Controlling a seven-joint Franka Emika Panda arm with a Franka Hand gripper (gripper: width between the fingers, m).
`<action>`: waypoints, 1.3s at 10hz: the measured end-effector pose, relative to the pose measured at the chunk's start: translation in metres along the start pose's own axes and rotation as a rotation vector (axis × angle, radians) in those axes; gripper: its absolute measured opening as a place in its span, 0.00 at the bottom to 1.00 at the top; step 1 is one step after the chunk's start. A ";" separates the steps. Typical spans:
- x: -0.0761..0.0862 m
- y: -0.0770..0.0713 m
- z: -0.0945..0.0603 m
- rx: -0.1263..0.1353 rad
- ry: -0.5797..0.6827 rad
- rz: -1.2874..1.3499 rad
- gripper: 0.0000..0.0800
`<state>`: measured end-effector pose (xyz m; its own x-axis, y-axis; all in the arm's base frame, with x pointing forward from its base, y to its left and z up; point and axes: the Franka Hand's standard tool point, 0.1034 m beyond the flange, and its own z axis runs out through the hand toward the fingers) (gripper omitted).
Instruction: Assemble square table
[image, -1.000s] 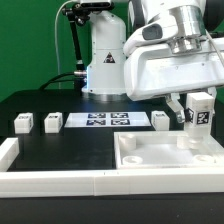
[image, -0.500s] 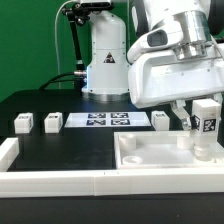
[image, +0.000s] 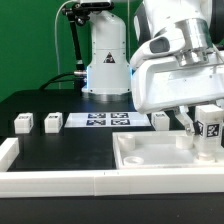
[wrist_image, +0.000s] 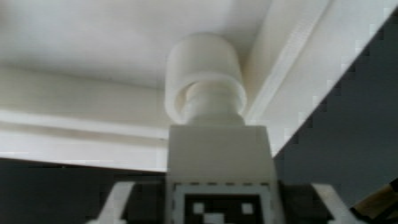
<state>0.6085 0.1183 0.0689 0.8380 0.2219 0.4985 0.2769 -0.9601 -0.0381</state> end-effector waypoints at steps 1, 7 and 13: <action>-0.002 0.000 0.002 -0.003 0.008 0.002 0.36; -0.003 0.001 0.006 -0.020 0.069 0.005 0.36; -0.005 0.001 0.007 -0.017 0.058 0.005 0.79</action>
Offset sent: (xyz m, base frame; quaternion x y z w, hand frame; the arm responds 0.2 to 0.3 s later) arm -0.0063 -0.0032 -0.0103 -0.0099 0.0102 -0.0060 0.9999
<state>0.6079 0.1172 0.0601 0.8107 0.2076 0.5474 0.2643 -0.9641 -0.0258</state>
